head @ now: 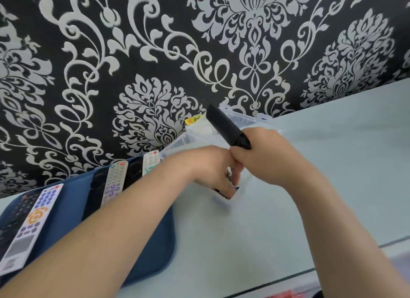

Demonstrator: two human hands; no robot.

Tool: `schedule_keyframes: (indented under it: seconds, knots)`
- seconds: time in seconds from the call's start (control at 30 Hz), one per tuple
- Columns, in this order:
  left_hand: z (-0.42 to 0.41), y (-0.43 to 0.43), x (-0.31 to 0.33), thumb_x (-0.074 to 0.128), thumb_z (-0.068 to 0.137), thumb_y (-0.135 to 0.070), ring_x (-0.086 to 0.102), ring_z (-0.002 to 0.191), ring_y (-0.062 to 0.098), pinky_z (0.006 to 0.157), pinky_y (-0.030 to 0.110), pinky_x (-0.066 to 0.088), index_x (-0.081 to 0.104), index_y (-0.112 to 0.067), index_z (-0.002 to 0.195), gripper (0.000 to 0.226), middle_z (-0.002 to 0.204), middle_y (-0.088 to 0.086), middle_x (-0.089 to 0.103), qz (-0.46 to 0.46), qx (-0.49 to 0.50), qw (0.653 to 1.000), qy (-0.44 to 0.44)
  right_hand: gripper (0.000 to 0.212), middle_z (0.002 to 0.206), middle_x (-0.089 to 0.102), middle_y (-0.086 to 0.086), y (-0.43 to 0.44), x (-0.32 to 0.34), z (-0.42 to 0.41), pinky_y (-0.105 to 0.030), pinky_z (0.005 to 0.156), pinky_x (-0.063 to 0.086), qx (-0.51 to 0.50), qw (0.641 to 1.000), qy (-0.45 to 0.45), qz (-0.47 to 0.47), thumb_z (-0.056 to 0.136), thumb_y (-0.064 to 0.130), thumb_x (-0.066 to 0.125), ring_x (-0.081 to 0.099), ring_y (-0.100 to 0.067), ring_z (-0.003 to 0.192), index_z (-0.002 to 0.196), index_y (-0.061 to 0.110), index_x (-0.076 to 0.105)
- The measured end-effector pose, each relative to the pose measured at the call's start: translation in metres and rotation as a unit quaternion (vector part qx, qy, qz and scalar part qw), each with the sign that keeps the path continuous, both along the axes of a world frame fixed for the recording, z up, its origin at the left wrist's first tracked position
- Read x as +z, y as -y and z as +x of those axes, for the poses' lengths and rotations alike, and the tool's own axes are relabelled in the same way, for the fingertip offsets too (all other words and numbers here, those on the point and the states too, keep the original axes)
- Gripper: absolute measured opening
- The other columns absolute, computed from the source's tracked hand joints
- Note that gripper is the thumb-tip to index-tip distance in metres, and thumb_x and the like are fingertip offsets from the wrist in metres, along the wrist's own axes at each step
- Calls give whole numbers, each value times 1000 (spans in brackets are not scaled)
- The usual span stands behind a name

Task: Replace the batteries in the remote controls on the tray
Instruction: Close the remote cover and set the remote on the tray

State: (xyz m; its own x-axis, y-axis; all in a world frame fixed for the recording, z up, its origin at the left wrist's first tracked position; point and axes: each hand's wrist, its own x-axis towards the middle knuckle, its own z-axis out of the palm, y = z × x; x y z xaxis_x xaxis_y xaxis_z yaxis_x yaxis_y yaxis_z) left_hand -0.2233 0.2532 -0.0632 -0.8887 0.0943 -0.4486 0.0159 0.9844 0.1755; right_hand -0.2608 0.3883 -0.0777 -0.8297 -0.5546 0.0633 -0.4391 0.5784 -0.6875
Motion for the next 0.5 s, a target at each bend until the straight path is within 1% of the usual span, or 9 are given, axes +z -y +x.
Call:
schedule_keyframes:
  seconds: [0.03,0.1,0.17,0.23,0.27,0.33,0.37,0.47,0.5]
  knots:
    - [2,-2,-6,72,75,-26,50,58,-6,51,15,35,61,-31,77,13,66,-20,54,6,4,999,-32,19,83,68,-8,-1,0,0,-29,54,37,-5,1000,4,-8,90,23,52,52,-24,64,74,13,51]
    - [4,-3,-15,68,75,-20,51,56,-1,49,17,35,54,-29,64,20,62,-16,55,10,17,997,-69,19,82,68,-7,-1,0,0,-29,54,36,-9,1000,11,-18,91,24,52,53,-23,65,75,13,51]
    - [3,-1,-16,68,75,-24,48,57,2,48,20,32,51,-26,62,21,60,-14,52,-33,26,995,-94,17,83,70,-5,-1,-2,1,-29,55,38,-8,1000,16,-21,91,25,52,54,-24,65,82,12,56]
    - [2,3,-16,73,75,-33,54,68,11,52,24,38,59,-24,72,17,69,-11,56,-81,43,986,-136,16,81,72,-4,-1,-3,2,-29,54,38,-12,999,28,-36,90,25,51,52,-23,63,86,11,58]
    - [1,4,-17,76,74,-37,58,78,16,58,25,45,64,-24,84,20,79,-7,61,-93,56,982,-152,15,79,73,-3,-2,-2,2,-29,54,37,-16,998,34,-46,90,25,51,52,-22,62,86,11,58]
    - [0,8,-20,79,73,-39,61,97,21,77,31,52,66,-25,107,39,103,-2,66,-91,86,980,-157,16,77,73,-3,-2,-3,2,-29,54,38,-22,997,42,-59,90,24,51,51,-22,61,86,10,58]
    - [0,8,-21,79,74,-38,60,101,21,80,32,52,66,-26,113,43,109,-2,65,-88,86,981,-152,16,77,73,-4,-2,-3,1,-29,54,38,-26,997,44,-63,90,24,51,51,-22,61,86,9,58]
    - [-1,4,-18,75,78,-32,59,91,18,72,27,48,67,-29,111,34,106,-3,64,-90,40,985,-140,15,74,73,-3,-1,-3,1,-28,52,36,-31,997,47,-60,88,23,52,50,-19,56,83,9,58]
    - [0,2,-18,75,79,-29,60,89,17,73,28,50,67,-29,108,31,104,-3,65,-86,28,987,-136,15,72,74,-2,-1,-3,1,-27,52,35,-31,997,49,-59,88,22,52,49,-16,54,81,10,58]
